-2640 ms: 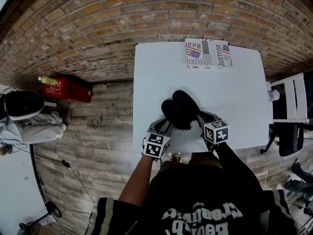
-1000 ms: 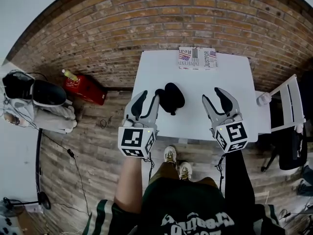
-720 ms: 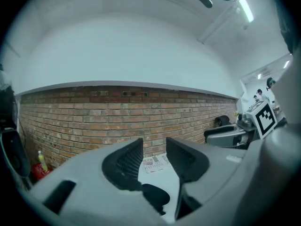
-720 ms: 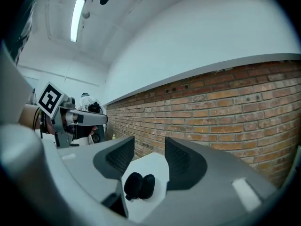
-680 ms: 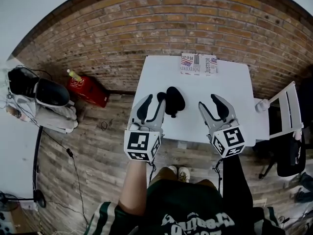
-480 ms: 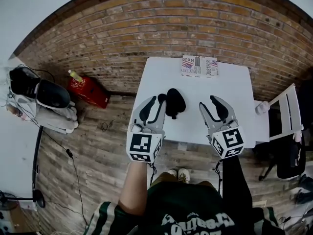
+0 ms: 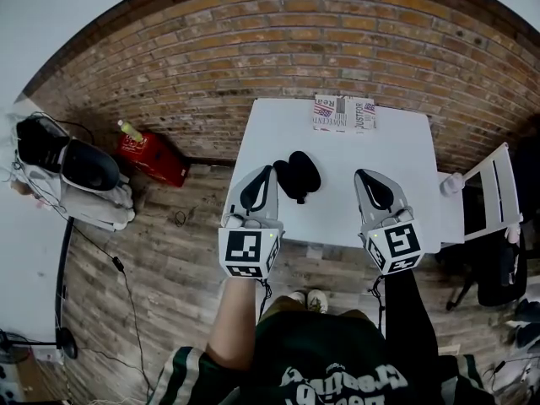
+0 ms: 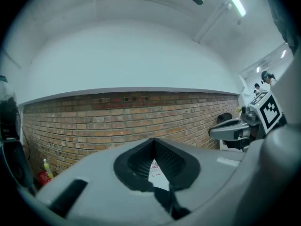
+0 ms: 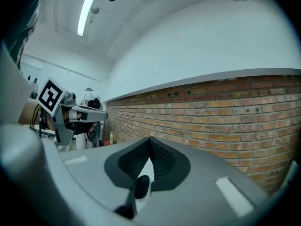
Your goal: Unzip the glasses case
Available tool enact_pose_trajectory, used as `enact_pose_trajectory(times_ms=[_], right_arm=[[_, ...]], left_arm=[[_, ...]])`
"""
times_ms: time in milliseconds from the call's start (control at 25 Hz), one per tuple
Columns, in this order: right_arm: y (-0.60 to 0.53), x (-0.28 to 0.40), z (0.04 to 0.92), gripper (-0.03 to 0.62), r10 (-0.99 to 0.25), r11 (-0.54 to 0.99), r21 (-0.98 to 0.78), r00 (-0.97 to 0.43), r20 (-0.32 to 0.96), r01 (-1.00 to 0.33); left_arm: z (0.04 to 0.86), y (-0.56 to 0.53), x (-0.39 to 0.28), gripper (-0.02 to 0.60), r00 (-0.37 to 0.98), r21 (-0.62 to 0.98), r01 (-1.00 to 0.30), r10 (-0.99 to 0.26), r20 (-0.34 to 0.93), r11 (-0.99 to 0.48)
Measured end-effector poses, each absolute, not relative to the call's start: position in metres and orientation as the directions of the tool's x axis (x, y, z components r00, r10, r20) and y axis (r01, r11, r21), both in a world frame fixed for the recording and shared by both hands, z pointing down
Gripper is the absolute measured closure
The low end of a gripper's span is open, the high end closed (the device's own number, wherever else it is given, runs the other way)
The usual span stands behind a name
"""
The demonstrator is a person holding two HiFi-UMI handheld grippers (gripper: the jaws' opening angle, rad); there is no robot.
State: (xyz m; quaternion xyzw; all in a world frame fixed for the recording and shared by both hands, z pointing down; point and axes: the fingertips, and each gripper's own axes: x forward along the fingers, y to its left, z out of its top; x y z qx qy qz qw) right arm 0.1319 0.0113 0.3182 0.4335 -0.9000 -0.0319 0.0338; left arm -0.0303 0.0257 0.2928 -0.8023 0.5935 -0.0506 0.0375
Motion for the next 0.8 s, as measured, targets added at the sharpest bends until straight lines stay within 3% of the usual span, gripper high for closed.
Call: enact_pose_trajectory(times_ms=[800], right_arm=[[0.0085,0.1337,0.3111,0.582,-0.792,0.61,0.086,-0.611,0.02,-0.788]], left_arm=[[0.2849,0.0238,-0.0277,0.591,0.285,-0.146,-0.947,-0.958,0.028,-0.285]])
